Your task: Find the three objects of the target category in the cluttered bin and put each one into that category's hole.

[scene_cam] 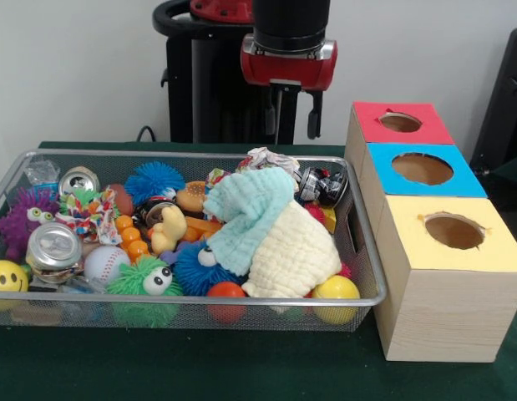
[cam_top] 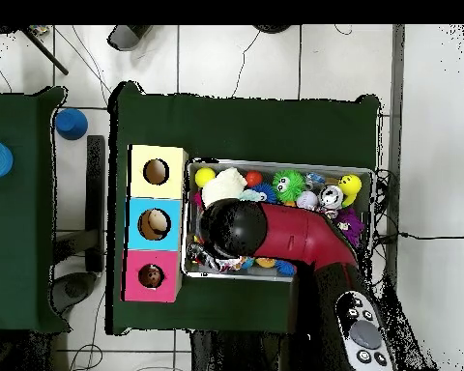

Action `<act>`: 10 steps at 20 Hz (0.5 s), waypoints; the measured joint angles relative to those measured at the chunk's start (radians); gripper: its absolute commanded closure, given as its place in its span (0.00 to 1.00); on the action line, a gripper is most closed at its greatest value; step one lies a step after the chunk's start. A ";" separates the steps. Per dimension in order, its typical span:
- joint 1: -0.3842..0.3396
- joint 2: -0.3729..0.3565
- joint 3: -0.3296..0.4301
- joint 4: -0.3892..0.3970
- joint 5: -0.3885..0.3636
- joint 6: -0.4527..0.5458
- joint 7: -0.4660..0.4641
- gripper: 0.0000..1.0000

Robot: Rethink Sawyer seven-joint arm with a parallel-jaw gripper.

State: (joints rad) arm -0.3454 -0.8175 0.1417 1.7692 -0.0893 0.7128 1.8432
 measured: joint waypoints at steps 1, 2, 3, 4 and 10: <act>-0.004 0.000 0.000 0.000 0.000 0.000 0.000 0.00; -0.007 0.001 0.000 0.000 0.000 -0.001 0.000 0.00; -0.017 0.003 0.000 0.000 0.000 -0.004 0.000 0.00; -0.026 0.006 0.000 0.000 0.000 -0.010 0.000 0.00; -0.077 0.038 0.000 0.000 -0.036 -0.070 0.000 0.00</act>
State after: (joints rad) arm -0.4220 -0.7796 0.1414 1.7691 -0.1254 0.6431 1.8432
